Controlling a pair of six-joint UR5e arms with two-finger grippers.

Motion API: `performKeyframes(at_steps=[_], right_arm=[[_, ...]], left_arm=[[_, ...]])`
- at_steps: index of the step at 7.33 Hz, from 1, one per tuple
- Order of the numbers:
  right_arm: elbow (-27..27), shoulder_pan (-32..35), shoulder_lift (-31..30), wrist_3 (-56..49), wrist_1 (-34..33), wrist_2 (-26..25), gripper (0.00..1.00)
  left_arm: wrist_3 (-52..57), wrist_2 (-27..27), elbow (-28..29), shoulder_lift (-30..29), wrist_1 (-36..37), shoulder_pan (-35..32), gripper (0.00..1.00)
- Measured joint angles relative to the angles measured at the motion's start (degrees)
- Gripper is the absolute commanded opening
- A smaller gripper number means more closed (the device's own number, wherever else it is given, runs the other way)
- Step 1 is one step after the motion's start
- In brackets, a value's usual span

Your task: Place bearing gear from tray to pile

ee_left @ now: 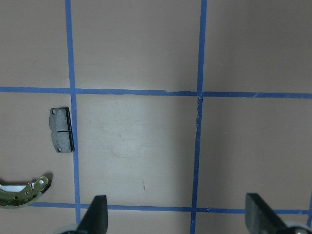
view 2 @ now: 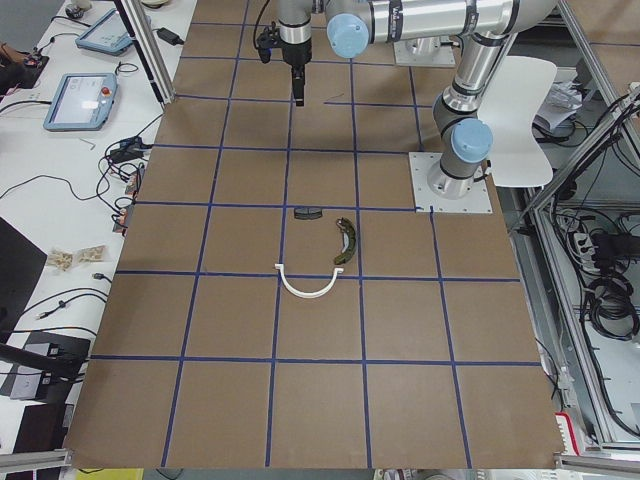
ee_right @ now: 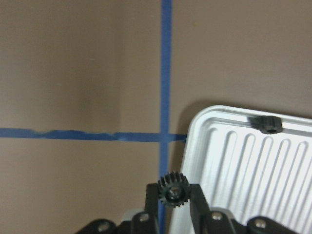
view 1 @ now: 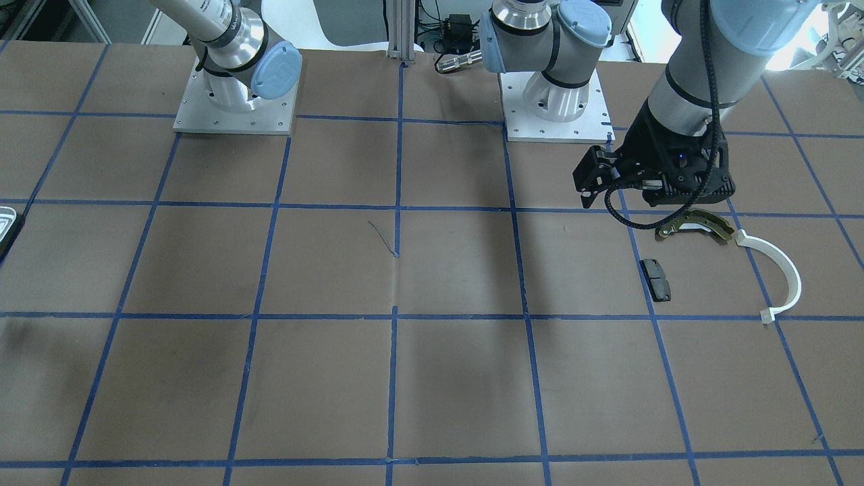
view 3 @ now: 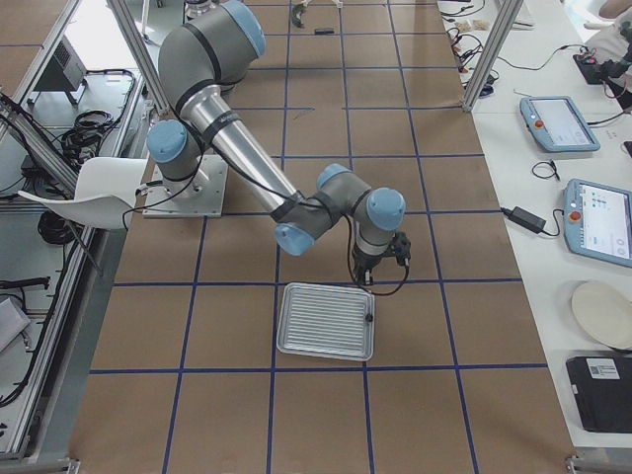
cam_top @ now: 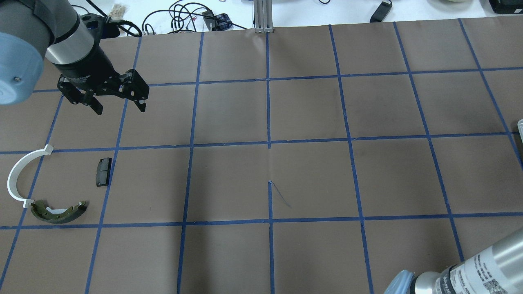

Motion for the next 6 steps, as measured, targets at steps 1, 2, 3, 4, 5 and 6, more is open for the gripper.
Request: performKeyframes(at_steps=[1,2,3,4,5,6], right_arm=[[0.69,5.26,-3.07,5.2,3.92,0.12,0.06],[1.74,12.61,-5.22,11.34,6.31,0.32,0.06],[2.66,21.2,-6.37,17.44,7.3,0.29,0.06],[3.65,30.41,-6.88,23.88,7.5,0.21,0.04],[4.94,39.4,-6.91,31.11,7.05,0.48,0.04],[6.3,47.53,-6.38,39.64,5.07,1.34,0.04]], left_arm=[[-0.01,0.0,0.0,-0.09,0.0,-0.03,1.0],[-0.01,-0.02,-0.01,-0.17,0.0,-0.05,1.0],[-0.01,-0.08,0.0,-0.35,-0.01,-0.06,1.0],[-0.01,-0.15,0.02,-0.54,0.01,-0.09,1.0],[-0.03,-0.19,0.03,-0.65,0.05,-0.17,1.0],[-0.09,-0.27,0.05,-0.69,0.07,-0.24,1.0]])
